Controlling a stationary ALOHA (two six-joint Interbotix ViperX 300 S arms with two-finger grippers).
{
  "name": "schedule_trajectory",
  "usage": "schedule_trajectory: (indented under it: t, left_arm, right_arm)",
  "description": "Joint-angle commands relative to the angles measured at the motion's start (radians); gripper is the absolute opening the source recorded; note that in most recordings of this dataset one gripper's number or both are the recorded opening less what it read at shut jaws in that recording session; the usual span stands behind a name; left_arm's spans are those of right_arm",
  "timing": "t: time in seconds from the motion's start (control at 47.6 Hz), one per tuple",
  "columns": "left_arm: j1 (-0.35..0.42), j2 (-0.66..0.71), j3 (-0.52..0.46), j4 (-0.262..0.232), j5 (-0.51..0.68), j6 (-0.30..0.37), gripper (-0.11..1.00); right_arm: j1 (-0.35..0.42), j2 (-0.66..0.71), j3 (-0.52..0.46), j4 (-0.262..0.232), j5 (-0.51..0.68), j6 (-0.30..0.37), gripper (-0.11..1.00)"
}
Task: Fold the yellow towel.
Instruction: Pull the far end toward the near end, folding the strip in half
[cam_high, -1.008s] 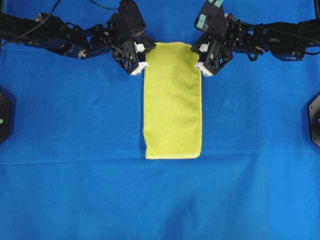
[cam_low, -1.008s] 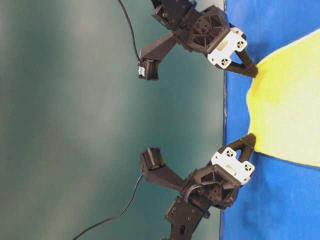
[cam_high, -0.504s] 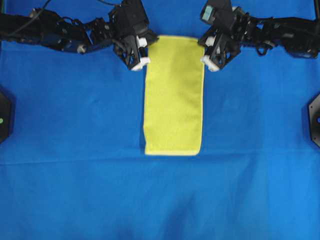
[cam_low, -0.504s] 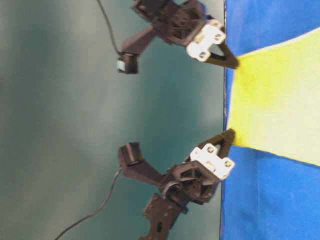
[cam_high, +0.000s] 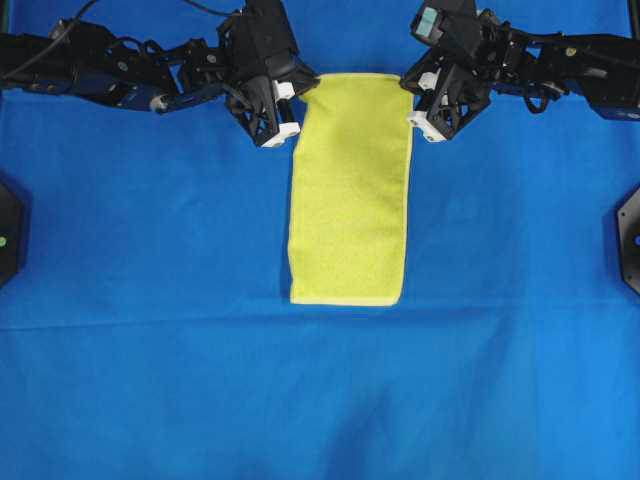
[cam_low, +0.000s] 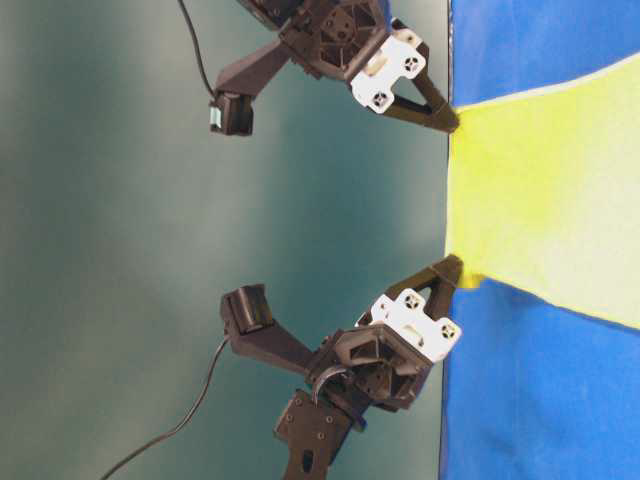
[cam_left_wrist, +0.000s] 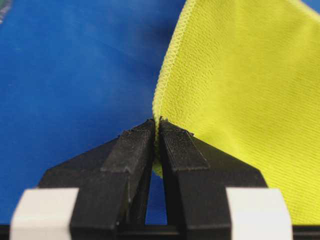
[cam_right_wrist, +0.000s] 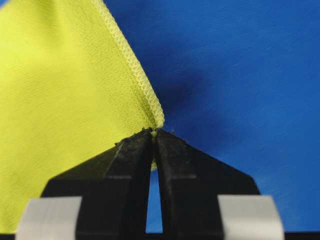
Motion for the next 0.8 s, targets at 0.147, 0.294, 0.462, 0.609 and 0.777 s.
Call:
schedule_trajectory:
  t: [0.147,0.294,0.462,0.609,0.777]
  left_arm:
    - [-0.132,-0.083,0.048,0.002,0.044,-0.014,0.04]
    - [-0.253,-0.11,0.08,0.002,0.094,-0.034,0.04]
    - [-0.407,-0.13,0.081,0.002,0.153,-0.041,0.04]
    - [-0.495,-0.126,0.072,-0.002,0.212,-0.052,0.04]
    - [-0.551,-0.12,0.067,-0.002,0.241,-0.089,0.04]
  right_arm:
    - [0.138,-0.083,0.049,0.037,0.003,0.029,0.04]
    - [0.252,-0.114,0.077,0.04,0.023,0.092,0.04]
    - [0.368,-0.114,0.084,0.04,0.054,0.176,0.04]
    - [0.456,-0.104,0.083,0.04,0.058,0.232,0.04]
    - [0.525,-0.089,0.072,0.04,0.058,0.279,0.04]
